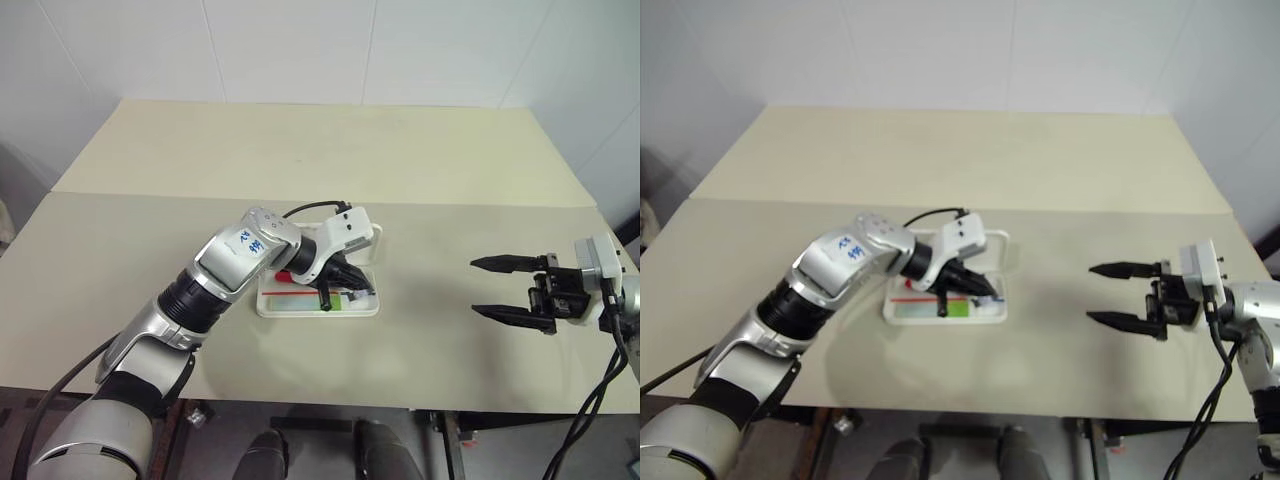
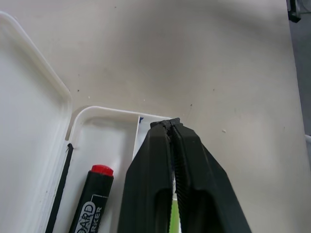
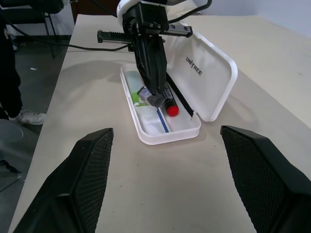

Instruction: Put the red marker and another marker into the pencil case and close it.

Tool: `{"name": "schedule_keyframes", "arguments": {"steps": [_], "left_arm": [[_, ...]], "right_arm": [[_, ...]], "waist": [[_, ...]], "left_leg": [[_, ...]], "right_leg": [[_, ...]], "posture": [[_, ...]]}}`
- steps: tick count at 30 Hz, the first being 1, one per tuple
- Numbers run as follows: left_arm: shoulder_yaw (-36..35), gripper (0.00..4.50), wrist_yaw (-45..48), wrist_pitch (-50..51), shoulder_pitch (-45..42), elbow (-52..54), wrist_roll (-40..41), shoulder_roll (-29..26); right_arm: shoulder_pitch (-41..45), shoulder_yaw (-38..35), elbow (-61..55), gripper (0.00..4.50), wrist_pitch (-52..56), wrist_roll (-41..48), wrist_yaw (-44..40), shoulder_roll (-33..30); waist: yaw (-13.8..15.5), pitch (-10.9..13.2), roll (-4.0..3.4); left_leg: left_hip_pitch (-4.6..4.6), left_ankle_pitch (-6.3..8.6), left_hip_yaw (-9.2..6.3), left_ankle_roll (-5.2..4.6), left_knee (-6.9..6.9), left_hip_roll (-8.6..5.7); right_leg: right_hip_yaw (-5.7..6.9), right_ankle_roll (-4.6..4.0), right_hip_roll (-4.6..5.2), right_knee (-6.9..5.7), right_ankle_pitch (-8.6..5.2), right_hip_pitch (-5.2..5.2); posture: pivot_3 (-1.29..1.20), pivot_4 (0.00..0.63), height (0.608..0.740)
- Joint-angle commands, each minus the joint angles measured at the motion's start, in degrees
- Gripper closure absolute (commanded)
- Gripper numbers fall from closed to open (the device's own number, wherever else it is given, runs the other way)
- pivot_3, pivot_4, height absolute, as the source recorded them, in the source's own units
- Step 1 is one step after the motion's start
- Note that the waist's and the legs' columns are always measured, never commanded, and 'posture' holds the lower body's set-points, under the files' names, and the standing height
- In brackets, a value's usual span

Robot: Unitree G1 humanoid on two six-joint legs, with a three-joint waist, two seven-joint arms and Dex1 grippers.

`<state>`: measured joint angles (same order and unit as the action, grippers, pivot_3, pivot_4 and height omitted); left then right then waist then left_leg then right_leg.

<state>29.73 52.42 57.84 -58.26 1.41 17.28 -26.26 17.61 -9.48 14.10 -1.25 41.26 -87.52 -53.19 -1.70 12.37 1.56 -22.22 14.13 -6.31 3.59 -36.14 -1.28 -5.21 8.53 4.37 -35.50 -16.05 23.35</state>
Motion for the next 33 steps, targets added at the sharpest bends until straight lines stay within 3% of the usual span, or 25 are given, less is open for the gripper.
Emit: {"name": "schedule_keyframes", "arguments": {"steps": [1, 10, 11, 18, 23, 26, 33], "left_arm": [[0.2, 3.11, 1.1, -1.2, -0.6, 1.2, -1.0, -0.1], [-0.5, 0.14, 1.7, -1.0, -0.3, 2.2, -1.7, -0.1], [-0.8, 0.04, 1.8, -1.2, -0.3, 3.0, -1.6, -0.3], [-13.0, 0.04, -1.8, -4.7, 1.3, 11.0, 2.6, 1.7], [-24.8, 0.04, -3.9, -16.5, 6.2, 15.4, 5.0, 2.1], [-28.0, 0.04, -2.9, -20.0, 7.4, 14.9, 5.9, 0.3], [-34.6, 2.16, -3.6, -27.8, 7.9, 5.9, 4.9, -3.7]], "right_arm": [[0.4, -2.6, -1.1, 0.0, 0.1, -0.6, -0.8, 0.7], [2.3, -2.4, 0.0, 0.0, 0.1, -2.4, -0.9, 2.1], [2.5, -2.4, 0.1, 0.0, 0.2, -2.5, -0.9, 2.3], [3.6, -2.3, 0.7, 0.0, 0.4, -3.1, -1.4, 2.9], [5.7, -1.6, 2.5, 0.0, 0.4, -3.9, -2.0, 3.3], [7.5, -1.0, 4.1, 0.0, 0.3, -4.8, -2.6, 3.6], [12.3, 0.2, 8.2, 0.0, -0.5, -6.7, -4.3, 5.4]], "waist": [[0.0, 0.0, 0.0], [0.0, 0.0, 0.0], [0.0, 0.0, 0.0], [0.0, 0.0, 0.0], [-0.1, 0.0, -0.01], [0.0, 0.0, -0.01], [-0.1, 0.0, -0.01]], "left_leg": [[0.0, 0.0, 0.0, 0.0, 0.0, 0.0], [0.0, 0.0, 0.0, 0.0, 0.01, 0.0], [0.0, 0.0, 0.0, 0.0, 0.01, 0.0], [0.01, 0.0, -0.01, 0.0, 0.03, 0.01], [0.05, -0.01, 0.01, 0.01, 0.02, 0.02], [0.04, -0.02, 0.02, 0.03, -0.02, 0.02], [0.06, -0.02, 0.02, 0.03, -0.04, 0.02]], "right_leg": [[0.0, 0.0, 0.0, 0.0, 0.0, 0.0], [0.0, 0.0, 0.0, 0.0, 0.0, 0.0], [0.0, 0.0, 0.0, 0.0, 0.0, 0.0], [0.0, 0.0, 0.01, -0.01, 0.0, 0.01], [0.0, -0.01, 0.01, -0.05, 0.01, 0.01], [-0.01, -0.03, 0.01, -0.05, 0.04, 0.01], [0.0, -0.01, 0.0, -0.04, 0.07, -0.02]], "posture": [[0.0, 0.15, 0.74], [0.0, 0.15, 0.74], [0.0, 0.15, 0.74], [0.0, 0.15, 0.74], [0.0, 0.15, 0.74], [0.0, 0.15, 0.74], [0.0, 0.15, 0.74]]}}
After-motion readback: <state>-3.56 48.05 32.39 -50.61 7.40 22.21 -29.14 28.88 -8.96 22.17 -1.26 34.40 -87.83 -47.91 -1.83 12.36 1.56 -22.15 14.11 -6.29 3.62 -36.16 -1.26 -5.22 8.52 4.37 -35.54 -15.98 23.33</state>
